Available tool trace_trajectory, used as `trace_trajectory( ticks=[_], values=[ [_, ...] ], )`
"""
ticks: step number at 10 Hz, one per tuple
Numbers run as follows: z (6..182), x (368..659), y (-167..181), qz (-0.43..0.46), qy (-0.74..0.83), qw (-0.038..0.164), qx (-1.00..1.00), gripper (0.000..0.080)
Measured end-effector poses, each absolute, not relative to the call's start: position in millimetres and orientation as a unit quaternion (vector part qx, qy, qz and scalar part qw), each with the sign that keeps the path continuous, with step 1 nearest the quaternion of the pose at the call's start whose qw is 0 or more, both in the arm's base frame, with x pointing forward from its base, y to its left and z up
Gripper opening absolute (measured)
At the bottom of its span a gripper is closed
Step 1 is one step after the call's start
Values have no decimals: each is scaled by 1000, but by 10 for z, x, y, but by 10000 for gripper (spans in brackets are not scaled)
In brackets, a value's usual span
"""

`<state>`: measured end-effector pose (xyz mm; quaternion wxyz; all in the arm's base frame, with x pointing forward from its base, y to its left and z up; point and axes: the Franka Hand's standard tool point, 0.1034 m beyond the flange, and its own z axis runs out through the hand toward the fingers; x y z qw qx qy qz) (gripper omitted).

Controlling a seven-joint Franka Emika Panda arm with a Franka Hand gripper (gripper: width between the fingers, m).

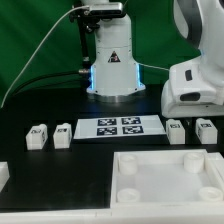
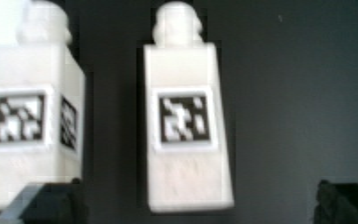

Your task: Assemble one leg

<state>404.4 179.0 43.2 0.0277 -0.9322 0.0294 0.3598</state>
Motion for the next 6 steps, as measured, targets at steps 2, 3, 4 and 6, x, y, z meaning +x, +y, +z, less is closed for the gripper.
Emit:
trace_trajectory(
  ticks=[2,3,4,6],
  values=[
    [394,4100,1807,356,30,30,-934,649],
    [390,4094,1810,356,31,30,-933,649],
    [357,4029,1846,370,45,22,-928,649],
    [247,3916,1888,384,51,15,-922,649]
  ],
)
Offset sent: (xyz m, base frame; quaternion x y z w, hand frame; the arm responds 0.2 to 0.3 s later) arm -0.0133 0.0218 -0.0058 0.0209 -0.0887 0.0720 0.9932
